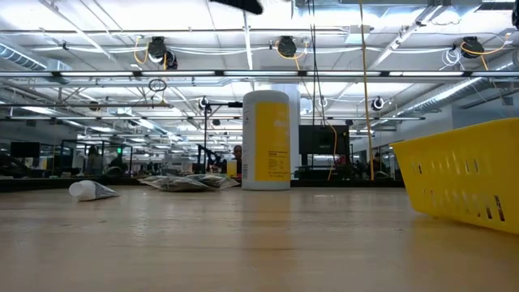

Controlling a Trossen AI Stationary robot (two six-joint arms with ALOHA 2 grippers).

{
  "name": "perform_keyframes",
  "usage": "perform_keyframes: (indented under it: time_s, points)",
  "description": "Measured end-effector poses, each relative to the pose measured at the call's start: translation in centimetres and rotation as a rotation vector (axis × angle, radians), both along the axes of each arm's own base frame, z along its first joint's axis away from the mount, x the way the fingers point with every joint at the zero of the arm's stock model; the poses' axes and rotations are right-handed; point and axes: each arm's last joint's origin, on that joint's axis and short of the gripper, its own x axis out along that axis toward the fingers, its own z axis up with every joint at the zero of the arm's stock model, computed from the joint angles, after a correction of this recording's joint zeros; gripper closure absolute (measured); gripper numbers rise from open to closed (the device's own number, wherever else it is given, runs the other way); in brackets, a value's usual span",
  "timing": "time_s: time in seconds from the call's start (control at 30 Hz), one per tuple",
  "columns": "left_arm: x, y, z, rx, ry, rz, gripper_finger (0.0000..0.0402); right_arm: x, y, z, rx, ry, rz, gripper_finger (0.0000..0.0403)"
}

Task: Pick & Place Travel size toiletries
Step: Put the hairbrush into the bottom yellow basket

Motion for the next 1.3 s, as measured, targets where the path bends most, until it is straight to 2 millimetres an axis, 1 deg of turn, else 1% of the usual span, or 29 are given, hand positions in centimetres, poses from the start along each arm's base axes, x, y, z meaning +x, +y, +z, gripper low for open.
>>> perform_keyframes:
  time_s: [0.1, 0.23, 0.33, 0.47, 0.57, 0.67, 1.03, 1.13, 1.23, 1.3]
  points:
    - [-1.0, 1.5, -0.6, -0.007, 0.083, 0.102, 0.0062, 0.5, -0.8, 0.8, -0.047, -0.133, -0.009, 0.02]
    - [-2.2, 3.9, -2.1, -0.064, 0.231, 0.222, 0.0062, 1.3, -1.8, 2.0, -0.095, -0.304, -0.046, 0.02]
    - [-2.4, 5.5, -3.1, -0.149, 0.294, 0.289, 0.0062, 1.8, -2.5, 2.7, -0.122, -0.396, -0.061, 0.02]
    - [-1.8, 7.4, -4.3, -0.148, 0.358, 0.349, 0.0062, 2.3, -3.1, 3.4, -0.168, -0.484, -0.052, 0.02]
    - [-0.9, 8.9, -5.8, -0.137, 0.436, 0.354, 0.0062, 2.7, -3.5, 3.7, -0.194, -0.518, -0.047, 0.02]
    - [-0.2, 10.2, -7.9, -0.174, 0.534, 0.351, 0.0062, 2.9, -3.7, 3.7, -0.213, -0.529, -0.052, 0.02]
    - [1.2, 14.6, -13.2, -0.294, 0.702, 0.417, 0.0062, 3.1, -3.9, 3.8, -0.248, -0.55, -0.029, 0.02]
    - [1.3, 15.5, -14.5, -0.318, 0.749, 0.423, 0.0062, 3.1, -3.9, 3.8, -0.249, -0.55, -0.028, 0.02]
    - [1.4, 16.2, -15.3, -0.324, 0.77, 0.438, 0.0062, 3.1, -3.9, 3.8, -0.253, -0.55, -0.026, 0.02]
    - [1.4, 16.6, -15.5, -0.338, 0.774, 0.442, 0.0062, 3.1, -3.9, 3.8, -0.253, -0.55, -0.025, 0.02]
